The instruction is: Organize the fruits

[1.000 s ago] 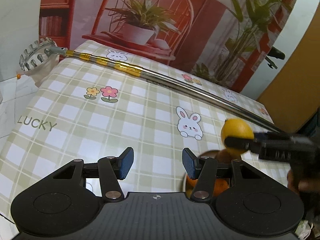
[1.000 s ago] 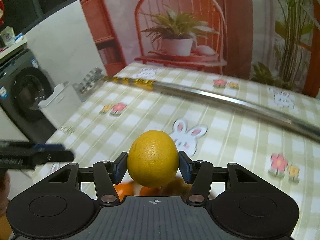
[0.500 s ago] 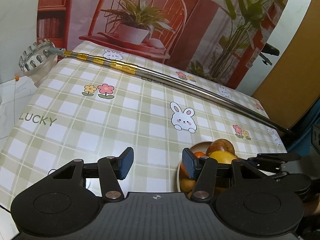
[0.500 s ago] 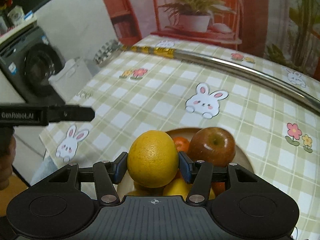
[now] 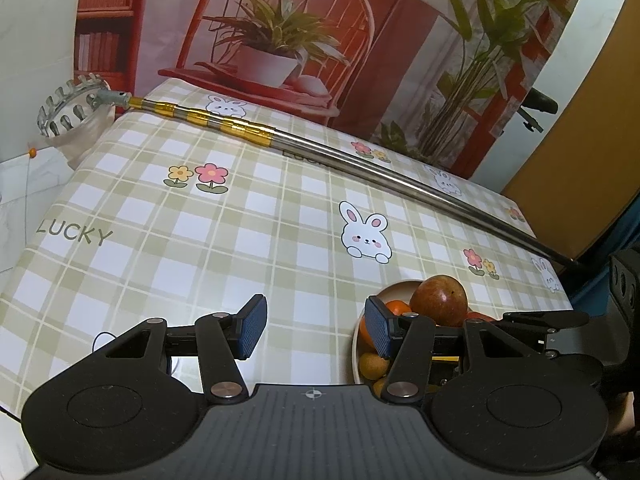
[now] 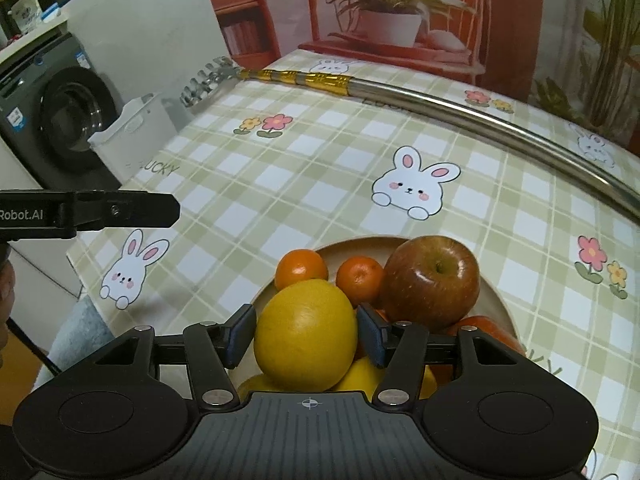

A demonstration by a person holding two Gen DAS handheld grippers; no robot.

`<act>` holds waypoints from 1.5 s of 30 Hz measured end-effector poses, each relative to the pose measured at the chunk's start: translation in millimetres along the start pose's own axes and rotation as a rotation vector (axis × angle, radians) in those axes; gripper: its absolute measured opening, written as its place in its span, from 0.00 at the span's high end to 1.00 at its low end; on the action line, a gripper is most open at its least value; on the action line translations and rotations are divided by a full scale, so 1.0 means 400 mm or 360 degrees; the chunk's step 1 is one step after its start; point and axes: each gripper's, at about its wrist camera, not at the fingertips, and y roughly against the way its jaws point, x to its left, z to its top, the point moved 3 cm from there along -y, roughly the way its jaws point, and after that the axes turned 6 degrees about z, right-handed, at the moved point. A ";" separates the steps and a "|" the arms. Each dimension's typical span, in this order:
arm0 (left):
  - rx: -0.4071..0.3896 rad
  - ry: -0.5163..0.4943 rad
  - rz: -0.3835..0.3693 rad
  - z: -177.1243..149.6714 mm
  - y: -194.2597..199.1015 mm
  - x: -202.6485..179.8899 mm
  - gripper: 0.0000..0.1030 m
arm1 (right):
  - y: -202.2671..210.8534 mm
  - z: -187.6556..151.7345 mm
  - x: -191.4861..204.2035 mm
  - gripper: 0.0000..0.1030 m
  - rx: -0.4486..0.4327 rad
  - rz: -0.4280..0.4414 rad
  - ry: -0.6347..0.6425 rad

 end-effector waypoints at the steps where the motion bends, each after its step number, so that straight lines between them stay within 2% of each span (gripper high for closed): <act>1: 0.0000 -0.0001 0.0000 0.000 0.000 0.000 0.45 | 0.000 0.001 -0.001 0.49 -0.0002 0.0001 -0.0002; 8: -0.0002 -0.0017 0.0000 0.001 0.005 -0.007 0.44 | 0.030 0.003 -0.007 0.44 -0.0062 -0.0032 -0.0016; 12: -0.0016 -0.0074 0.0000 0.009 0.016 -0.026 0.42 | 0.085 0.011 -0.027 0.38 -0.0171 -0.0035 -0.0075; 17: -0.0075 -0.0157 -0.0007 0.027 0.050 -0.064 0.28 | 0.181 0.012 -0.061 0.25 -0.0350 -0.0103 -0.0150; 19: -0.0103 -0.0195 -0.0008 0.031 0.068 -0.086 0.22 | 0.226 0.007 -0.073 0.12 -0.0427 -0.0132 -0.0168; 22: -0.0160 -0.0254 -0.0019 0.039 0.106 -0.121 0.12 | 0.297 -0.006 -0.082 0.01 -0.0535 -0.0180 -0.0150; 26: -0.0258 -0.0321 -0.0031 0.050 0.171 -0.178 0.07 | 0.395 -0.033 -0.080 0.00 -0.0673 -0.0265 -0.0124; 28: -0.0296 -0.0361 -0.0003 0.051 0.207 -0.208 0.06 | 0.443 -0.051 -0.079 0.00 -0.0745 -0.0277 -0.0152; 34: -0.0442 -0.0405 -0.0021 0.045 0.339 -0.276 0.05 | 0.590 -0.092 -0.052 0.00 -0.0932 -0.0314 -0.0224; 37: -0.0524 -0.0461 0.0002 0.034 0.405 -0.308 0.00 | 0.644 -0.112 -0.030 0.00 -0.0976 -0.0337 -0.0223; 42: -0.0664 -0.0584 0.0071 0.015 0.500 -0.370 0.00 | 0.719 -0.154 -0.005 0.00 -0.1036 -0.0352 -0.0241; 45: -0.0719 -0.0586 0.0046 0.015 0.535 -0.393 0.00 | 0.751 -0.166 0.001 0.00 -0.1070 -0.0373 -0.0254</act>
